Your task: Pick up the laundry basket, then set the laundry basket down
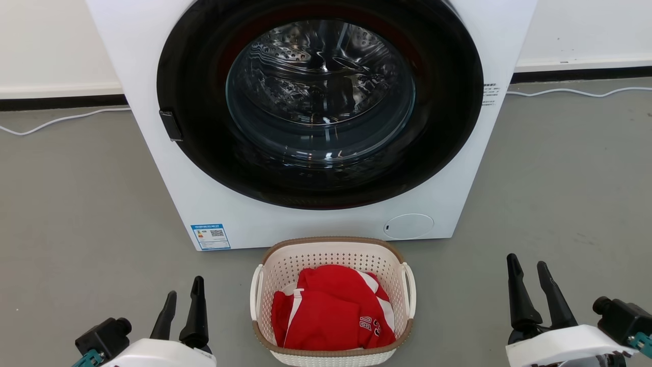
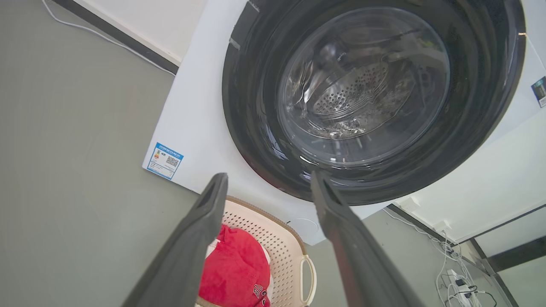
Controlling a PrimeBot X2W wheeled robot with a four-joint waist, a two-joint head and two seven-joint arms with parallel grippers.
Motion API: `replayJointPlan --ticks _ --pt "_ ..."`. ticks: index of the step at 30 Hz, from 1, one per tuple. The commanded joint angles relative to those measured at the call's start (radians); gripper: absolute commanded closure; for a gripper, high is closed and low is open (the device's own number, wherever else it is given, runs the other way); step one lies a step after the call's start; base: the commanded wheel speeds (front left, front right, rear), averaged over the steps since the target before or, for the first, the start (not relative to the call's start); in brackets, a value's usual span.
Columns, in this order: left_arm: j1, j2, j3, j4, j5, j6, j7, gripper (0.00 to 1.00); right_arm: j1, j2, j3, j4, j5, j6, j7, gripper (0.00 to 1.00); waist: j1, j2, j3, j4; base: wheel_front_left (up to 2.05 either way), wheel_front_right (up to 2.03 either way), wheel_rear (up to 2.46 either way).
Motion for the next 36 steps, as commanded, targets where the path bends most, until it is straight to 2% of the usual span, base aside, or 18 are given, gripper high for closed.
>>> replayJointPlan --ticks 1,36 --pt "-0.022 0.01 0.019 -0.033 0.037 0.01 -0.015 0.0 -0.02 -0.008 0.018 -0.025 -0.039 0.005 -0.02 0.0 0.0 0.0 0.0 -0.001 0.0 0.0 0.0" --pt "-0.009 0.014 0.005 -0.044 0.428 0.024 -0.114 0.0 -0.029 -0.012 0.014 -0.026 -0.455 0.008 -0.119 0.0 0.0 0.0 -0.002 -0.007 0.0 0.0 0.0"
